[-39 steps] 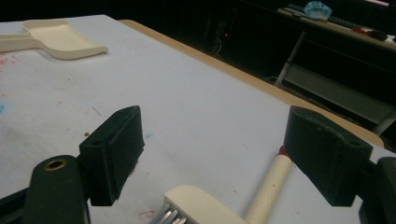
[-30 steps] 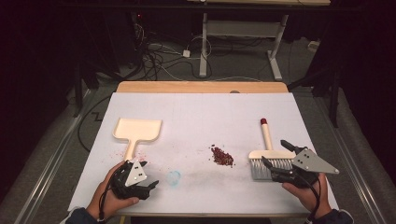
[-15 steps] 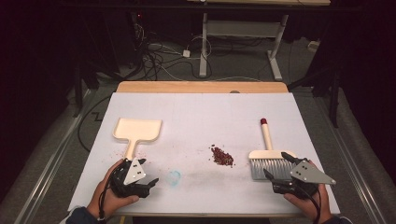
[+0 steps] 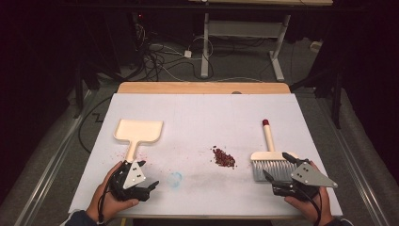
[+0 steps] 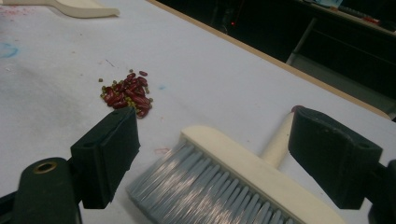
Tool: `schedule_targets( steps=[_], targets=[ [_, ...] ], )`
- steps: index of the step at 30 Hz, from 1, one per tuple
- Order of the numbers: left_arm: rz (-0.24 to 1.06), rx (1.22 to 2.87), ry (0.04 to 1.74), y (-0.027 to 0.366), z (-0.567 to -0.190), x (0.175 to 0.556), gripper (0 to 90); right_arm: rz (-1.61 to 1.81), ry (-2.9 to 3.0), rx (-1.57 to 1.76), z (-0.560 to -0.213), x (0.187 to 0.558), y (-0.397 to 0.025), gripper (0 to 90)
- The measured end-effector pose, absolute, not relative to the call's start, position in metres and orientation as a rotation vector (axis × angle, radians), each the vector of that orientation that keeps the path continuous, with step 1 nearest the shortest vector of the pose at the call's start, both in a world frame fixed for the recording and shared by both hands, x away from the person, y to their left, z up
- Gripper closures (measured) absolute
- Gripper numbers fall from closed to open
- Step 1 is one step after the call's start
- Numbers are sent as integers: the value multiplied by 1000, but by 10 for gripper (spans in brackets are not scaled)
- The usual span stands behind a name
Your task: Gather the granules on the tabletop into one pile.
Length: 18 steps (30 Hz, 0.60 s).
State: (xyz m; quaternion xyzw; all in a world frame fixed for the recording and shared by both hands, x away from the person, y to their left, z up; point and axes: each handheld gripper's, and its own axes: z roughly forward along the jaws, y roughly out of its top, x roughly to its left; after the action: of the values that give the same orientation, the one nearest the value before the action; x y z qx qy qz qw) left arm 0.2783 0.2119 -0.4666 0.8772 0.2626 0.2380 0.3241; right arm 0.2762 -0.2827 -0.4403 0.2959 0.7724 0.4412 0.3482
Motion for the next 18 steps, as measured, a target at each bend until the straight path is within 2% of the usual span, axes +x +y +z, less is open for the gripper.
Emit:
schedule_targets(
  steps=[18],
  targets=[
    [628, 2300, 689, 212, -466, 278, 195, 1144, 2024, 752, -442, 276, -279, 167]
  ],
)
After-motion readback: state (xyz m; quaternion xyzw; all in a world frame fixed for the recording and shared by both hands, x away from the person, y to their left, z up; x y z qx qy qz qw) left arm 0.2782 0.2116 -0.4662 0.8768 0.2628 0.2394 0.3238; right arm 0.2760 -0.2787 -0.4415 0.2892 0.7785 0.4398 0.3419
